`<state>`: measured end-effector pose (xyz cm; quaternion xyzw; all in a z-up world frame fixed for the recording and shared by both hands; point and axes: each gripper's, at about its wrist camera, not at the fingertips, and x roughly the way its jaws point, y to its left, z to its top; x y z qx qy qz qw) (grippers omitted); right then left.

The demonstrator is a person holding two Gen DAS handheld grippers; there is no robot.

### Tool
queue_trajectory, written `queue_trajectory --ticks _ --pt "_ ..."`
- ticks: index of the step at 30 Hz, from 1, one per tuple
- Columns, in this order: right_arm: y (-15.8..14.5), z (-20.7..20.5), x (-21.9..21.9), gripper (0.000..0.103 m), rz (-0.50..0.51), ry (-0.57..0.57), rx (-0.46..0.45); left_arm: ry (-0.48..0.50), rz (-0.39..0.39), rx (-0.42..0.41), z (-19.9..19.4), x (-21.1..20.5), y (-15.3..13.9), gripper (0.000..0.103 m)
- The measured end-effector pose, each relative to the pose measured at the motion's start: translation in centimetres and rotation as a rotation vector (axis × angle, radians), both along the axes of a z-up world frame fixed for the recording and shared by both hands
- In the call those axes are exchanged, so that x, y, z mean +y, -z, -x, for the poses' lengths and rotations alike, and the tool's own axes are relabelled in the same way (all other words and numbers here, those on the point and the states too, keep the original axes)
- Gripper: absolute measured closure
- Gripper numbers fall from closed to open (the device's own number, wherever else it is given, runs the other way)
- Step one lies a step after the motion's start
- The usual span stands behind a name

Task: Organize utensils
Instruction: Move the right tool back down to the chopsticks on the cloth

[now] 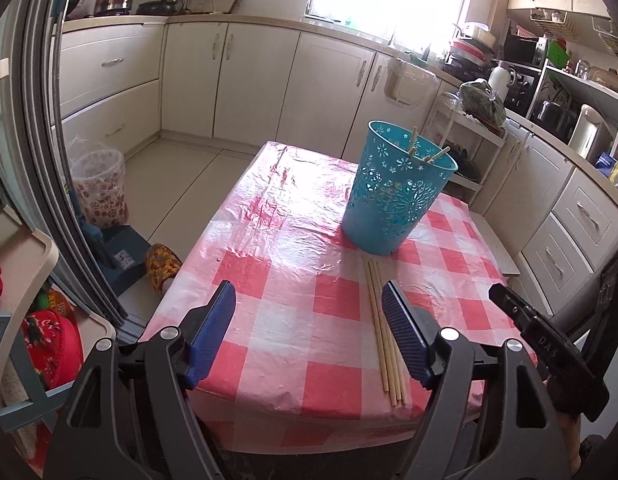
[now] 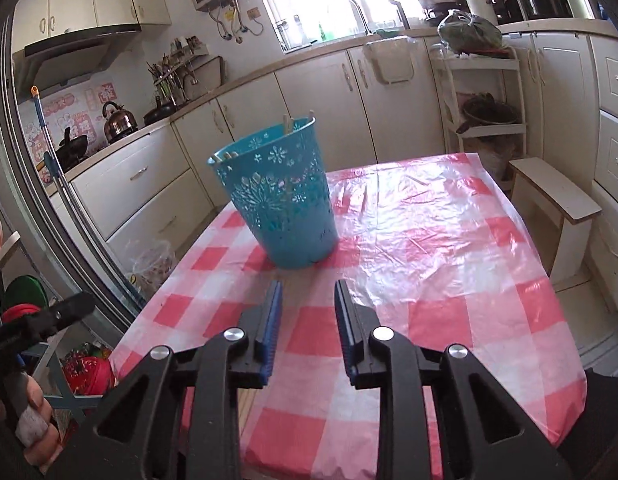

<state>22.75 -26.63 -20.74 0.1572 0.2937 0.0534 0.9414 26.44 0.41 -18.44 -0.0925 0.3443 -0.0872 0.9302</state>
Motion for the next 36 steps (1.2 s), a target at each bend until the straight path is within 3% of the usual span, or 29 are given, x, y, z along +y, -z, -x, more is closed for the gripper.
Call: queue_trajectory --ticks 9,15,21,28,32,36 --pt "2.3 -0.6 2.5 0.076 0.043 -0.086 0.129 -0.032 -0.004 -0.02 2.6 1.9 -1.0 0.029" --pt "4.2 -4.0 5.3 0.076 0.087 -0.146 0.228 -0.061 -0.007 0.011 3.3 3.3 -0.2 0.028" --pt "5.1 -8.0 6.3 0.081 0.126 -0.113 0.299 -0.079 -0.008 0.02 3.3 4.1 0.2 0.028" --pt "6.3 -10.0 7.2 0.082 0.154 -0.135 0.356 -0.067 -0.007 0.046 2.5 3.6 1.2 0.028" --pt "6.4 -9.6 6.5 0.082 0.125 -0.13 0.35 -0.068 -0.005 0.063 2.1 3.7 1.8 0.028" --pt "6.4 -9.7 6.3 0.088 0.171 -0.136 0.346 -0.058 -0.01 0.078 1.6 3.2 2.2 0.028"
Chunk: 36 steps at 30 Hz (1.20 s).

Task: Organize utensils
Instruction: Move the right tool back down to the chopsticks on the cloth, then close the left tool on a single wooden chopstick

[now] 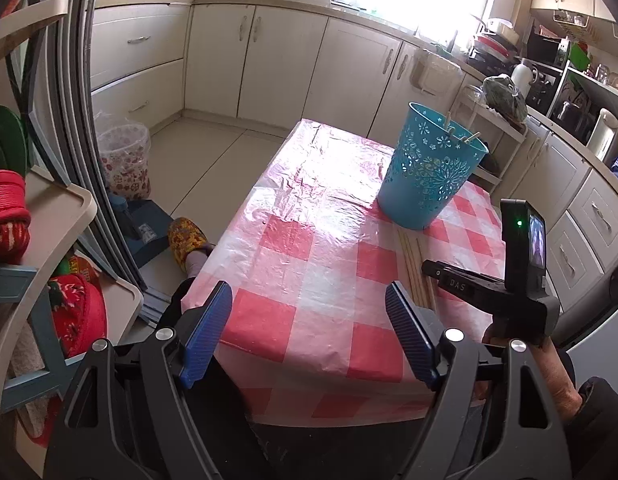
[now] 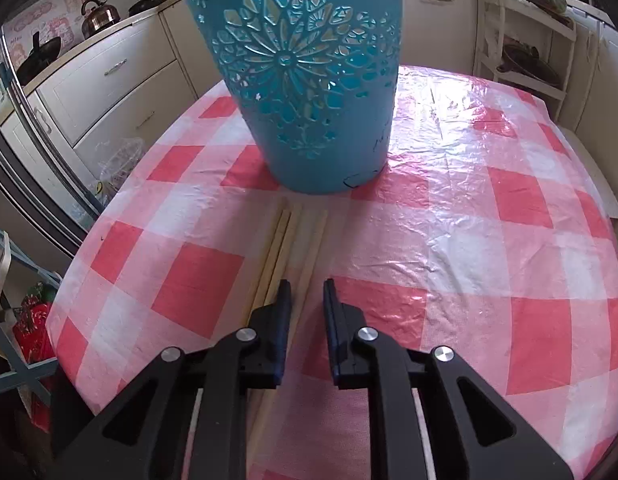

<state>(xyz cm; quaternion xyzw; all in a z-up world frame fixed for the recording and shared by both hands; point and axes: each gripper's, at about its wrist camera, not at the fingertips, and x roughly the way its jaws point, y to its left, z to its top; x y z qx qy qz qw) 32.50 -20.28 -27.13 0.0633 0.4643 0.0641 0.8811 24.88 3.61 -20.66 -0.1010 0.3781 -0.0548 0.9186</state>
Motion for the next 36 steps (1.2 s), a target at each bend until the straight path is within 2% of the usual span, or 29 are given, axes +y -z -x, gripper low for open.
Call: queue_trajectory --ticks 5,11,14,16,18,24,29,36 --pt "-0.1 0.1 0.2 0.092 0.052 -0.07 -0.007 0.036 -0.018 0.007 -0.6 -1.2 0.2 0.028" --pt "-0.1 1.5 -3.2 0.094 0.037 -0.083 0.001 0.139 -0.053 0.052 -4.3 -5.0 1.4 0.028" --pt "0.1 2.7 -5.7 0.094 -0.018 -0.058 -0.014 0.184 -0.085 0.085 -6.6 -7.7 2.9 0.028" --pt "0.5 3.5 -7.4 0.094 -0.101 -0.043 -0.042 0.204 -0.115 0.099 -8.0 -9.5 3.8 0.028" --pt "0.8 4.0 -8.3 0.094 -0.164 -0.029 -0.066 0.213 -0.143 0.111 -9.1 -10.9 4.7 0.028" --pt "0.9 4.1 -7.9 0.094 -0.163 -0.035 -0.091 0.213 -0.214 0.162 -11.4 -13.2 6.8 0.028" --pt "1.1 4.0 -8.6 0.094 -0.216 -0.029 -0.085 0.207 -0.271 0.186 -11.8 -13.9 7.7 0.028" --pt "1.0 4.1 -8.7 0.093 -0.235 -0.03 -0.078 0.185 -0.323 0.208 -12.0 -14.4 8.2 0.028"
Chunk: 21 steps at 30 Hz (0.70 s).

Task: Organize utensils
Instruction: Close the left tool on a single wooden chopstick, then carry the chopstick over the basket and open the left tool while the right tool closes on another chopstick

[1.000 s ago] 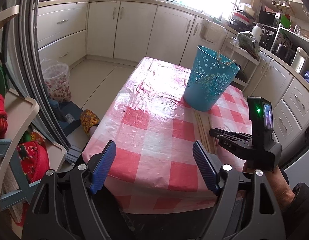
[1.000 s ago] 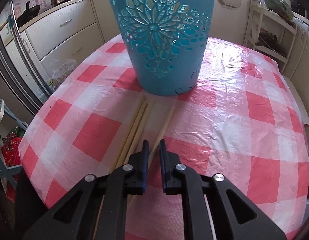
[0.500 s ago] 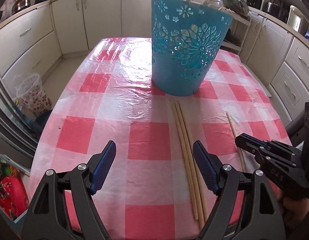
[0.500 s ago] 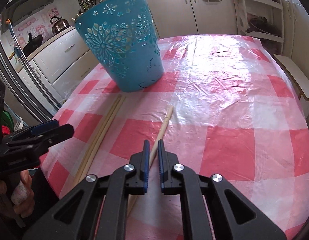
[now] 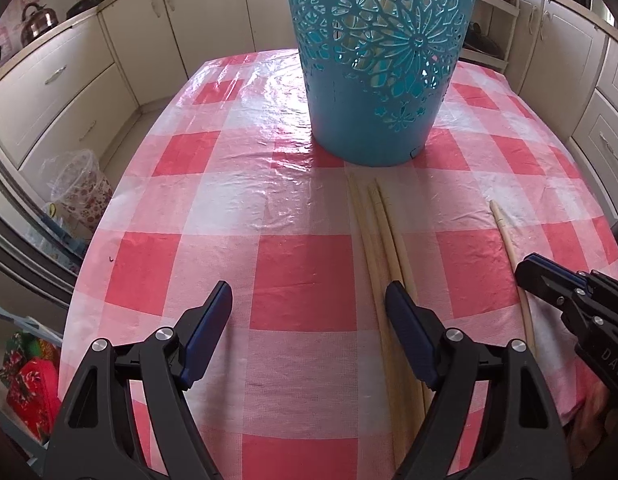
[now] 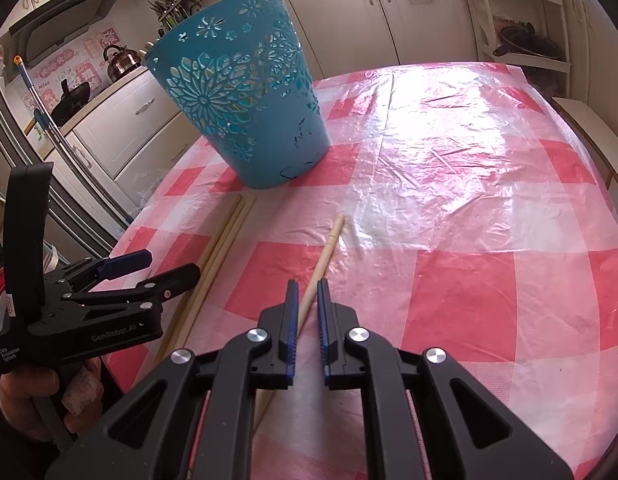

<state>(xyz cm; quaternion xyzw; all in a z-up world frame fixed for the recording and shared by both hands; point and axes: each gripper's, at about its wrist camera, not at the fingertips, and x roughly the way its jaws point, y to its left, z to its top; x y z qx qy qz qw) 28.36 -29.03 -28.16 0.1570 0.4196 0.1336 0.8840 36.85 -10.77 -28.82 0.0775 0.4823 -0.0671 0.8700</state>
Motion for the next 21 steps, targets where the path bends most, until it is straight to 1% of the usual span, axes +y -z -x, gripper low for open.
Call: queue_trajectory --ticks 3,5,8,9,10,11,14,17,19,21 --pt "0.0 0.1 -0.1 0.093 -0.005 0.002 0.002 -0.006 -0.003 -0.007 0.3 0.2 -0.1 0.029" --pt "0.0 0.1 -0.1 0.093 0.001 0.002 0.0 0.0 0.007 -0.011 0.7 0.3 -0.2 0.036" --pt "-0.1 0.2 0.2 0.093 0.025 0.0 -0.009 0.009 0.035 -0.02 1.2 0.7 -0.4 0.061" --pt "-0.1 0.2 0.4 0.093 0.04 -0.002 -0.014 0.01 0.033 -0.025 1.4 0.8 -0.4 0.065" --pt "-0.1 0.2 0.7 0.093 0.057 -0.004 -0.019 0.009 0.034 -0.029 1.6 0.9 -0.5 0.073" --pt "-0.2 0.3 0.9 0.093 0.074 -0.007 -0.024 0.009 0.035 -0.031 1.8 1.1 -0.5 0.084" --pt "-0.3 0.4 1.3 0.093 0.099 -0.016 -0.03 0.008 0.054 -0.029 2.4 1.7 -0.5 0.098" --pt "-0.2 0.3 0.9 0.093 0.074 -0.008 -0.018 0.007 0.067 -0.016 3.5 2.2 -0.6 0.098" --pt "-0.3 0.1 0.6 0.092 0.076 0.018 -0.01 0.017 0.059 0.0 3.9 2.1 -0.7 0.098" --pt "-0.4 -0.5 0.7 0.09 0.083 0.043 0.009 0.03 0.045 0.013 3.4 1.8 -0.7 0.097"
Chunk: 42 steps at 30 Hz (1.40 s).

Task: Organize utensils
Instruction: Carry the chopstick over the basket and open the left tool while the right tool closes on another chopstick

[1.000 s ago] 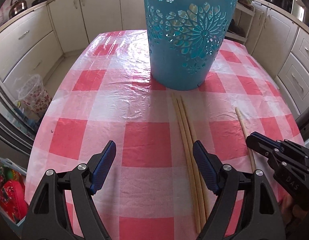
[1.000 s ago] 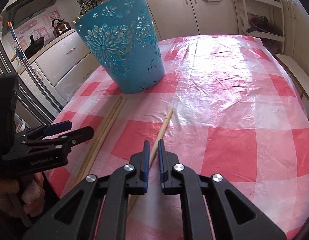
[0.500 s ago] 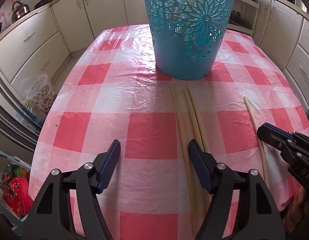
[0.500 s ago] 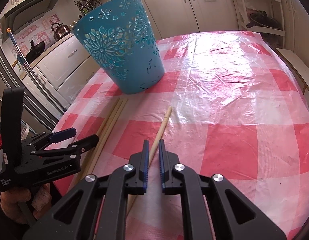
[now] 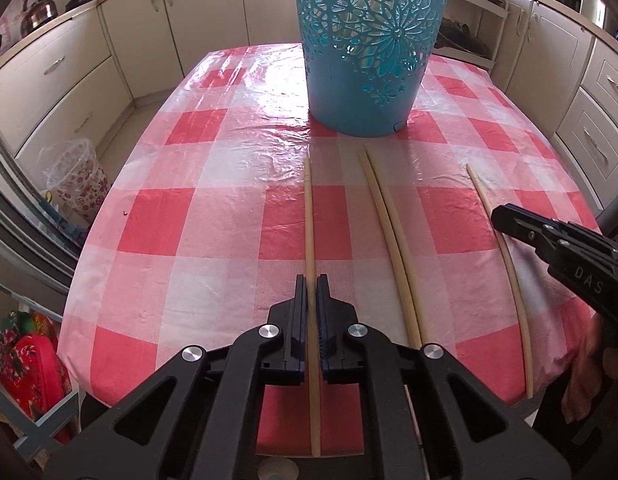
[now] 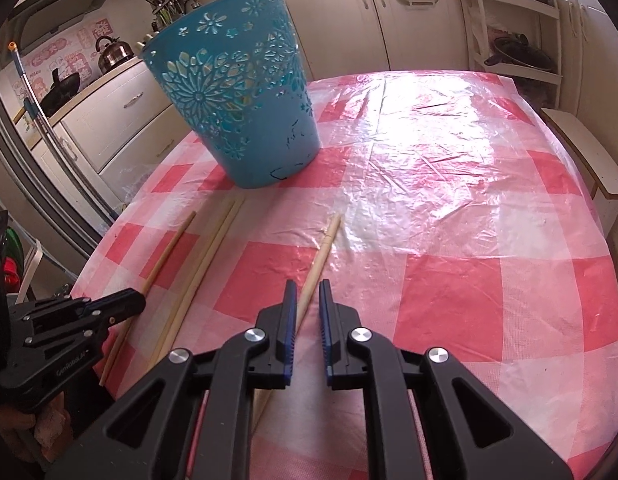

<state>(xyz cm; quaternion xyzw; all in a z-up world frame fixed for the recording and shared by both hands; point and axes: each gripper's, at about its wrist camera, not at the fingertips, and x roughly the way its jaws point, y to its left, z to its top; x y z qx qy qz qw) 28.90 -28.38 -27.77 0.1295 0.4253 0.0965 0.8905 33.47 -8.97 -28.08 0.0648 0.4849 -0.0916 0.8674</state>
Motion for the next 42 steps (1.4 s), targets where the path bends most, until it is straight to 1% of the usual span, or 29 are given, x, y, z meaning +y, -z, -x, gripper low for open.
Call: queue_trajectory --ticks 2,5,8,9,10,13,14,15,16,18,21,22,23,24,25,27,32,37,42 --pt "-0.1 -0.6 0.1 0.089 0.013 0.027 0.012 -0.005 -0.016 0.008 -1.1 -0.3 0.0 0.088" --pt "-0.2 -1.3 0.7 0.089 0.048 0.039 0.018 -0.015 -0.021 0.014 -2.9 -0.8 -0.1 0.08" --pt "-0.2 -1.3 1.3 0.09 0.1 0.016 0.004 -0.018 -0.03 0.011 -4.5 -1.3 0.1 0.077" --pt "-0.2 -1.3 1.2 0.092 0.105 0.003 0.005 -0.019 -0.031 0.01 -4.9 -1.4 0.1 0.077" --pt "-0.2 -1.3 1.0 0.094 0.099 -0.011 0.012 -0.018 -0.029 0.008 -5.4 -1.5 0.1 0.077" --pt "-0.2 -1.4 0.0 0.095 0.054 -0.033 0.042 -0.021 0.004 0.007 -6.2 -1.3 0.2 0.096" --pt "-0.3 -1.4 -0.3 0.095 0.047 -0.033 0.052 -0.024 0.008 0.006 -6.4 -1.2 0.2 0.097" --pt "-0.3 -1.6 -0.7 0.094 0.041 -0.019 0.059 -0.026 0.015 0.006 -6.4 -1.1 0.2 0.097" --pt "-0.4 -1.7 -0.9 0.087 0.031 -0.006 0.066 -0.027 0.02 0.007 -6.5 -1.1 0.2 0.097" --pt "-0.4 -2.1 -1.0 0.079 0.01 -0.003 0.068 -0.025 0.021 0.013 -6.7 -1.1 0.2 0.097" --pt "-0.4 -2.5 -0.1 0.078 0.055 -0.014 0.05 -0.022 0.029 0.023 -7.3 -1.1 0.3 0.096" --pt "-0.5 -2.6 0.2 0.079 0.076 -0.017 0.044 -0.018 0.035 0.024 -7.5 -1.0 0.3 0.097" --pt "-0.5 -2.6 0.4 0.082 0.096 -0.02 0.039 -0.014 0.04 0.023 -7.6 -1.0 0.3 0.097" --pt "-0.5 -2.5 0.6 0.092 0.112 -0.023 0.037 -0.013 0.049 0.021 -7.6 -0.8 0.3 0.098" --pt "-0.4 -2.5 0.6 0.094 0.115 -0.026 0.037 -0.014 0.061 0.02 -7.6 -0.6 0.3 0.098" --pt "-0.3 -2.3 0.6 0.095 0.118 -0.031 0.03 -0.019 0.099 0.017 -7.4 0.0 0.3 0.099" --pt "-0.3 -2.3 0.7 0.096 0.13 -0.026 0.025 -0.026 0.171 -0.027 -5.8 1.6 -0.9 0.099" --pt "-0.3 -2.0 1.3 0.096 0.178 -0.024 0.012 -0.032 0.249 -0.089 -4.0 3.3 -3.2 0.099" --pt "-0.3 -2.1 1.5 0.096 0.196 -0.024 0.009 -0.032 0.321 -0.17 -3.0 4.5 -6.3 0.099"
